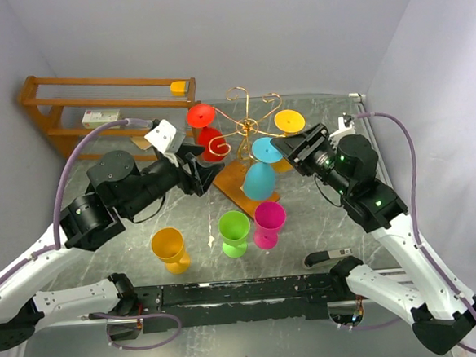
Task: Place the wine glass upside down on the wine glass rack
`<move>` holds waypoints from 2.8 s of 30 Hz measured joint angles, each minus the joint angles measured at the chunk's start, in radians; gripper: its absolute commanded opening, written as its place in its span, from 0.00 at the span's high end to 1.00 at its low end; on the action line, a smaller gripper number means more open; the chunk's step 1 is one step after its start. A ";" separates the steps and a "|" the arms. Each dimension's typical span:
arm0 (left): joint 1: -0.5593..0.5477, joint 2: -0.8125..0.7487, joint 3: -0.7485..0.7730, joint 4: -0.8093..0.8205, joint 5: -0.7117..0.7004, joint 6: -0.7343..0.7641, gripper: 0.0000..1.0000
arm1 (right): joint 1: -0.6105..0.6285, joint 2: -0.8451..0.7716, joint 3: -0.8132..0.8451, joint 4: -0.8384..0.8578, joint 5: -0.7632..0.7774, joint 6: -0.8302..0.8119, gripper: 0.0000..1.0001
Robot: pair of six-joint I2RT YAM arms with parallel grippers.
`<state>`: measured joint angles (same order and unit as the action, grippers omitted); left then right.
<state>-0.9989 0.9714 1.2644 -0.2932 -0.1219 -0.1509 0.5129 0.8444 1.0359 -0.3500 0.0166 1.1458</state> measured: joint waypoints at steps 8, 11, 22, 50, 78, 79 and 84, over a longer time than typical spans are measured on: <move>0.000 0.017 0.005 -0.054 0.014 -0.026 0.27 | 0.000 -0.036 0.019 -0.042 0.000 -0.018 0.42; 0.000 0.018 0.005 -0.067 0.014 -0.033 0.26 | 0.000 -0.055 0.033 -0.060 0.000 -0.029 0.42; 0.000 -0.046 -0.021 -0.101 0.022 -0.106 0.19 | 0.000 -0.169 0.062 -0.307 0.026 -0.121 0.42; 0.000 -0.217 -0.314 -0.046 -0.041 -0.250 0.22 | 0.000 -0.053 -0.066 -0.583 -0.016 -0.426 0.47; 0.000 -0.280 -0.422 0.140 -0.130 -0.127 0.23 | 0.283 0.128 -0.156 -0.530 0.164 -0.356 1.00; 0.000 -0.281 -0.423 0.140 -0.130 -0.127 0.23 | 0.301 0.139 -0.153 -0.542 0.193 -0.343 1.00; 0.000 -0.280 -0.428 0.140 -0.129 -0.127 0.23 | 0.364 0.147 -0.119 -0.593 0.289 -0.315 1.00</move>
<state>-0.9989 0.6910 0.8368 -0.1528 -0.2508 -0.2779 0.8768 0.9913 0.9169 -0.9432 0.3058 0.8310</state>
